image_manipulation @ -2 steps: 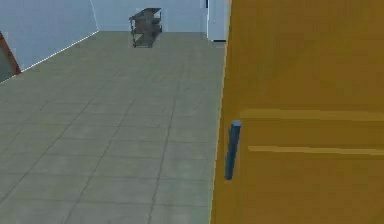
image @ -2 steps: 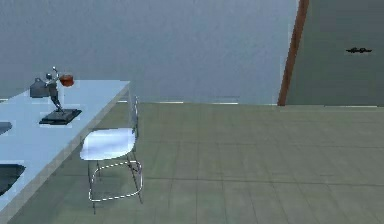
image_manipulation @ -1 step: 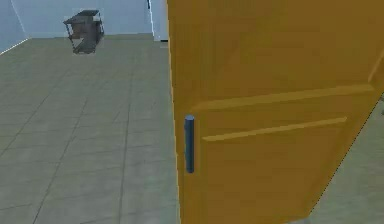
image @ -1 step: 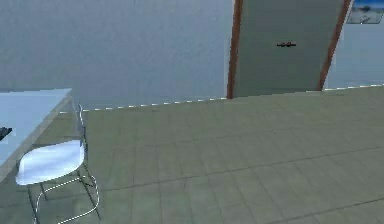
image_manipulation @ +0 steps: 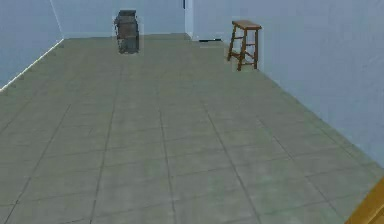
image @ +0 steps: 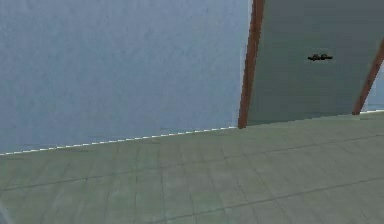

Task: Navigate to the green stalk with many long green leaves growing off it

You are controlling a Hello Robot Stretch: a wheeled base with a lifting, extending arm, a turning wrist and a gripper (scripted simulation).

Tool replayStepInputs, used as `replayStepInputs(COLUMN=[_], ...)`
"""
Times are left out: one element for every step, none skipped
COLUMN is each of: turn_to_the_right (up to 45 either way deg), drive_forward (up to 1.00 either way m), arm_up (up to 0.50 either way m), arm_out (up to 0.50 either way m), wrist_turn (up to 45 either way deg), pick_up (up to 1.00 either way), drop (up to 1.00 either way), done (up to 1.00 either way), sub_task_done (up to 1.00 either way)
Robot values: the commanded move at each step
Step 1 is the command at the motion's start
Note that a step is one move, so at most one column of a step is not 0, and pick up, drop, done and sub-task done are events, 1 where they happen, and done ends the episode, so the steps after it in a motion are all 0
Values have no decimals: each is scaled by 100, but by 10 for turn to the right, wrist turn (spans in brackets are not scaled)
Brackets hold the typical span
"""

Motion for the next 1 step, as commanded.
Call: replayStepInputs(turn_to_the_right=[180], drive_forward=[0], arm_up=[0], arm_out=[0], wrist_turn=[0], pick_up=[0], drop=[0], done=[0], sub_task_done=[0])
